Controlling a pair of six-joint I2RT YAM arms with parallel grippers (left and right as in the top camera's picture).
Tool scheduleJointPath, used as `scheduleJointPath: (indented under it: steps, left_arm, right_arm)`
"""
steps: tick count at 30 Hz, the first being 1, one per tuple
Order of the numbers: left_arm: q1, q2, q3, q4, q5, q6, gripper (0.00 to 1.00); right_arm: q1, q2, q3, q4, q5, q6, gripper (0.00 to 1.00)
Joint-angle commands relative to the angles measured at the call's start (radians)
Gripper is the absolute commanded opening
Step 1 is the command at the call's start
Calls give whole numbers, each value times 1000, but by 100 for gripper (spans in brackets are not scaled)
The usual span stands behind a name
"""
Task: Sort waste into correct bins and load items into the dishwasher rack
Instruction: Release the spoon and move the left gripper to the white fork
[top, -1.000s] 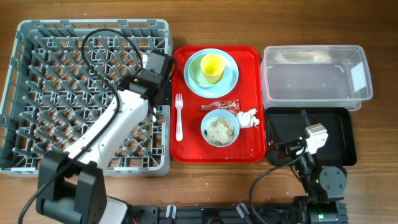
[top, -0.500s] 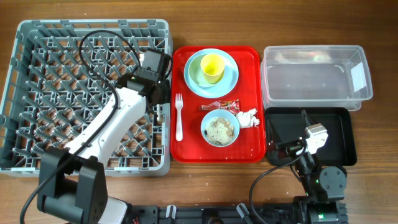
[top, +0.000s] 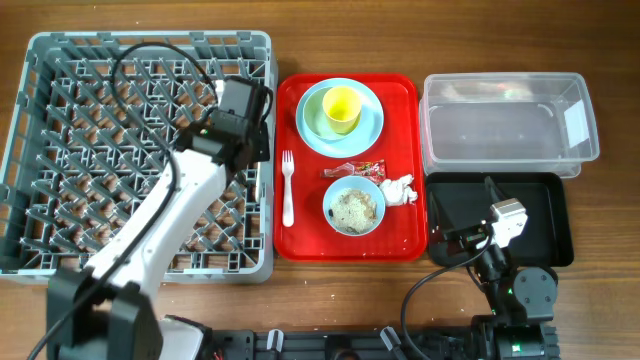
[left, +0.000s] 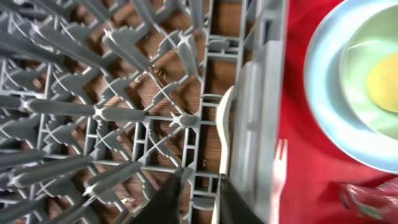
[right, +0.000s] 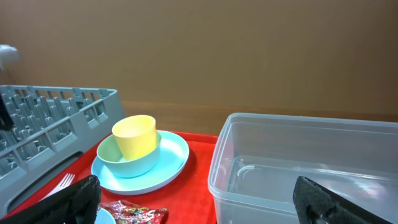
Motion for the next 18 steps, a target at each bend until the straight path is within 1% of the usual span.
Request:
scheduleJointPath:
  steps: [1, 3, 4, 7, 9, 11, 12, 15, 17, 18]
  left_arm:
    - [-11, -85, 22, -17, 121, -3, 17]
    - [-26, -118, 22, -43, 234, -11, 15]
    - [-37, -127, 22, -58, 279, -45, 14]
    - [-81, -129, 21, -97, 328, -156, 11]
    - [-120, -123, 21, -108, 328, -184, 10]
    - [-181, -107, 20, -103, 301, -184, 9]
    - [-213, -97, 20, -103, 262, -195, 9]
    - [-286, -57, 15, -110, 152, -272, 11]
    - [-335, -9, 11, -105, 54, -339, 14]
    - [-352, 19, 8, -100, 2, -369, 17]
  right_arm:
    - [2, 1, -1, 5, -2, -3, 100]
    - [2, 1, -1, 5, -2, -3, 100]
    - [2, 1, -1, 5, -2, -3, 100]
    - [2, 1, -1, 5, -2, -3, 100]
    - [1, 1, -1, 5, -2, -3, 100]
    - [2, 1, -1, 5, -2, -3, 100]
    - [2, 1, -1, 5, -2, -3, 100]
    - [2, 1, -1, 5, -2, -3, 100]
    - [2, 1, -1, 5, -2, -3, 100]
    - [1, 1, -1, 5, -2, -3, 100]
